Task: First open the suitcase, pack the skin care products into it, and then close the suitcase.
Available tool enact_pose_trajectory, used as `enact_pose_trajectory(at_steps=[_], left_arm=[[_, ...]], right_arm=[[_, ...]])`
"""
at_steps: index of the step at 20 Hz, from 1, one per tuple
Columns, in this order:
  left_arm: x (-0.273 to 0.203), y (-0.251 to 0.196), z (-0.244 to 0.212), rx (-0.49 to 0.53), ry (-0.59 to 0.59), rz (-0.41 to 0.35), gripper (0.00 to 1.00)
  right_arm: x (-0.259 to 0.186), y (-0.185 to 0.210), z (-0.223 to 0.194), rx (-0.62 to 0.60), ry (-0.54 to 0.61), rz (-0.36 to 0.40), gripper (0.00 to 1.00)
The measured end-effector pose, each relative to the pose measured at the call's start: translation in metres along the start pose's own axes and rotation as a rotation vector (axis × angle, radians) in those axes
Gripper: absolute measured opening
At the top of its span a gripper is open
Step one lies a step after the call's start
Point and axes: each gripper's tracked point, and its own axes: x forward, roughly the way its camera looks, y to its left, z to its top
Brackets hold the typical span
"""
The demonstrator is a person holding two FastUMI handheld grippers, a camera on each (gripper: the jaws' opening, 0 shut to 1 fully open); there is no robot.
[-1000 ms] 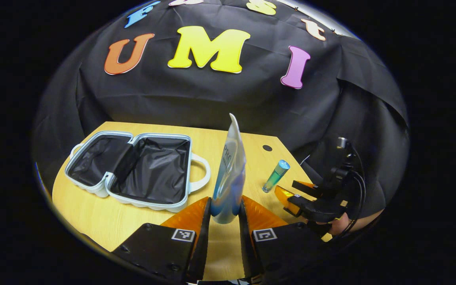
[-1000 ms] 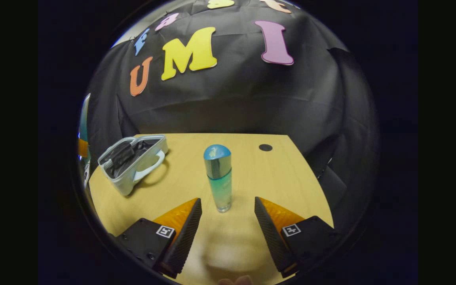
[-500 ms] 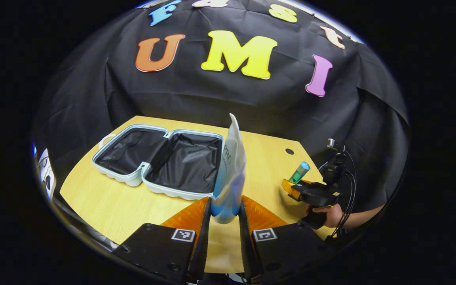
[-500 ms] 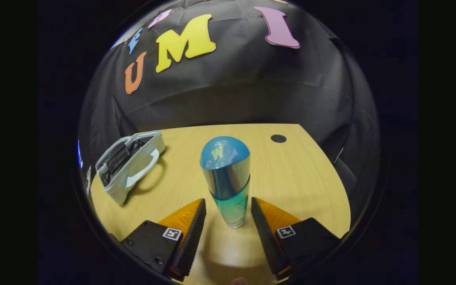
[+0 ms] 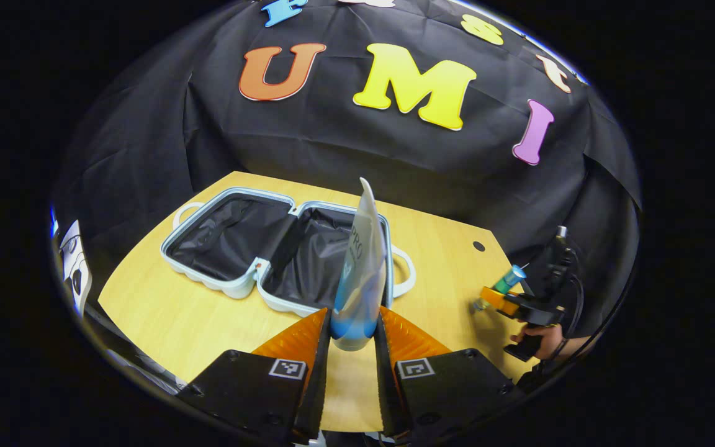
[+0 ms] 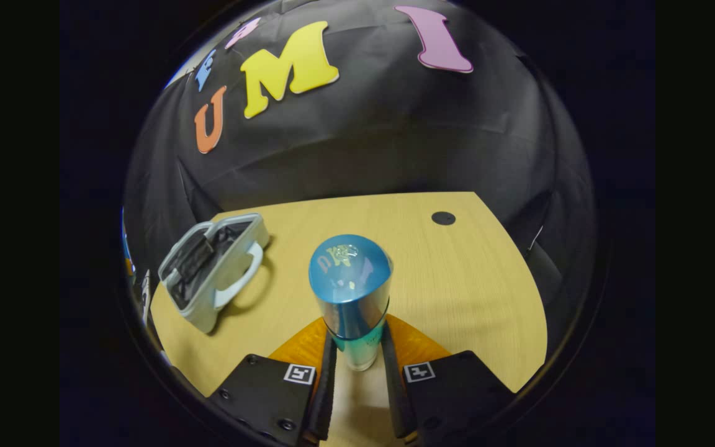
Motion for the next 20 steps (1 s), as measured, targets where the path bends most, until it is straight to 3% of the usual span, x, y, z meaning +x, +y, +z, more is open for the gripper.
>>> enact_pose_trajectory(at_steps=[2,5,8,12,15,20], left_arm=[[0.02,0.017,0.013,-0.016,0.042,-0.016,0.39],[0.06,0.027,0.01,-0.085,0.205,-0.095,0.39],[0.11,0.047,0.007,-0.056,0.332,-0.123,0.39],[0.164,0.056,-0.011,-0.084,0.549,-0.164,0.39],[0.187,0.061,-0.033,-0.018,0.684,-0.16,0.39],[0.202,0.062,-0.056,0.033,0.817,-0.142,0.37]], right_arm=[[-0.028,0.014,0.011,0.024,-0.004,0.037,0.35],[-0.068,0.031,0.016,0.08,0.025,0.091,0.35],[-0.105,0.041,0.02,0.179,0.044,0.123,0.35],[-0.15,0.041,0.022,0.196,0.024,0.093,0.35],[-0.175,0.038,0.023,0.223,0.004,0.066,0.35],[-0.194,0.025,0.027,0.302,-0.023,0.017,0.35]])
